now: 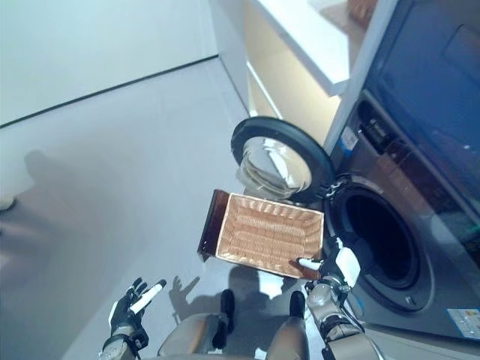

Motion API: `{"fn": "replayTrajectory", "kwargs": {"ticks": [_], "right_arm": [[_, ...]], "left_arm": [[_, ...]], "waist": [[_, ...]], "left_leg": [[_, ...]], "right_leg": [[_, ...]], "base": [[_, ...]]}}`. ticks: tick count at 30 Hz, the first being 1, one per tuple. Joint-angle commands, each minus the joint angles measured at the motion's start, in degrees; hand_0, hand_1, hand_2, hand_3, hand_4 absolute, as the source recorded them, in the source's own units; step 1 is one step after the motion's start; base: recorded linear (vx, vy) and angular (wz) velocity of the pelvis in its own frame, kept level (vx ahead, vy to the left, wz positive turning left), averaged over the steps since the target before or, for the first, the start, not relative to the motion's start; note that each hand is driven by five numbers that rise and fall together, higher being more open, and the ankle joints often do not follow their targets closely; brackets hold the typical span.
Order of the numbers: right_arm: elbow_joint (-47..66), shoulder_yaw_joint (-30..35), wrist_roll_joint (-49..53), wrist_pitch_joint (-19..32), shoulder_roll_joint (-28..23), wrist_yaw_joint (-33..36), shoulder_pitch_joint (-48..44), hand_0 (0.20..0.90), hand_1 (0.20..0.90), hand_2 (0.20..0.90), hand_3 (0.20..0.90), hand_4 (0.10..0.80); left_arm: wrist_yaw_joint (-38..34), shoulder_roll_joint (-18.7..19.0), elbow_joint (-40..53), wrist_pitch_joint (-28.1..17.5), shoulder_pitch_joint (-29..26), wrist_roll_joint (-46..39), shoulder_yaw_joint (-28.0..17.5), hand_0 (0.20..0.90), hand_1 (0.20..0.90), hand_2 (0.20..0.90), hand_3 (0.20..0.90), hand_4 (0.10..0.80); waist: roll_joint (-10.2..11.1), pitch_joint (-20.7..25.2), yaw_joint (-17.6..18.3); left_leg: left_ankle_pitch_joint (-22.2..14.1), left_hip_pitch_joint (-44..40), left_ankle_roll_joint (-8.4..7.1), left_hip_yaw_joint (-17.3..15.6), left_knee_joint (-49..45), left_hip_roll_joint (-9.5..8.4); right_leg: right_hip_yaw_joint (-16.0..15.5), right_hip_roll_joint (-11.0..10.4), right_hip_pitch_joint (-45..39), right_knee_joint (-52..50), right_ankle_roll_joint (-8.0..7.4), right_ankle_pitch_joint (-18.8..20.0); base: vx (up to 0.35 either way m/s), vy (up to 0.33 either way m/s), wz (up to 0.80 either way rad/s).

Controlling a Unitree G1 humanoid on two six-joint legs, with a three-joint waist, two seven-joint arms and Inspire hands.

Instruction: Pick up the clothes and place them into the washing machine

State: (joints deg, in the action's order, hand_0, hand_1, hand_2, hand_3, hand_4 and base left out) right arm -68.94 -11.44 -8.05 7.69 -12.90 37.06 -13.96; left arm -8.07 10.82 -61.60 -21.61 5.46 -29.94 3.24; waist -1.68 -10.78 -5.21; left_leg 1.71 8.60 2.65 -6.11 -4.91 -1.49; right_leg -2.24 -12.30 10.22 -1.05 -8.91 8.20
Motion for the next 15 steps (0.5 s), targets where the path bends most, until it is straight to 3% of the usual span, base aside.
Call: {"fn": "replayTrajectory", "kwargs": {"ticks": [1,8,15], "right_arm": [[3.57,-0.94,-2.58,3.95,-1.90,-1.33,-2.10,0.900,0.900,0.900,0.900,0.800],[-1.13,-1.90,-2.05,3.23,1.09,-8.82,2.54,0.900,0.900,0.900,0.900,0.800],[-4.48,-1.54,-1.69,2.84,3.64,-12.46,7.34,0.900,0.900,0.900,0.900,0.800]], "left_arm": [[-3.54,2.22,-3.01,-2.57,-4.30,4.05,-2.03,0.900,0.900,0.900,0.900,0.800],[-5.42,3.36,-14.30,1.31,-6.64,6.79,-6.20,0.900,0.900,0.900,0.900,0.800],[-5.61,2.42,-18.93,3.99,-6.14,8.63,-7.53,0.900,0.900,0.900,0.900,0.800]], "waist": [[-1.65,1.85,0.27],[0.55,7.04,1.26],[2.18,10.40,2.24]], "left_leg": [[-0.43,-1.79,-3.50,0.68,1.99,0.66],[1.50,-7.81,-4.11,0.25,7.75,2.16],[2.35,-10.06,-4.75,0.31,9.91,3.29]], "right_leg": [[-0.33,0.74,-2.86,-1.37,0.77,-3.74],[0.34,2.31,-7.31,1.59,0.51,-2.82],[0.25,3.77,-10.08,3.64,0.83,-2.98]], "base": [[0.083,-0.109,-0.08],[0.060,-0.091,-0.15],[0.020,-0.058,-0.03]]}}
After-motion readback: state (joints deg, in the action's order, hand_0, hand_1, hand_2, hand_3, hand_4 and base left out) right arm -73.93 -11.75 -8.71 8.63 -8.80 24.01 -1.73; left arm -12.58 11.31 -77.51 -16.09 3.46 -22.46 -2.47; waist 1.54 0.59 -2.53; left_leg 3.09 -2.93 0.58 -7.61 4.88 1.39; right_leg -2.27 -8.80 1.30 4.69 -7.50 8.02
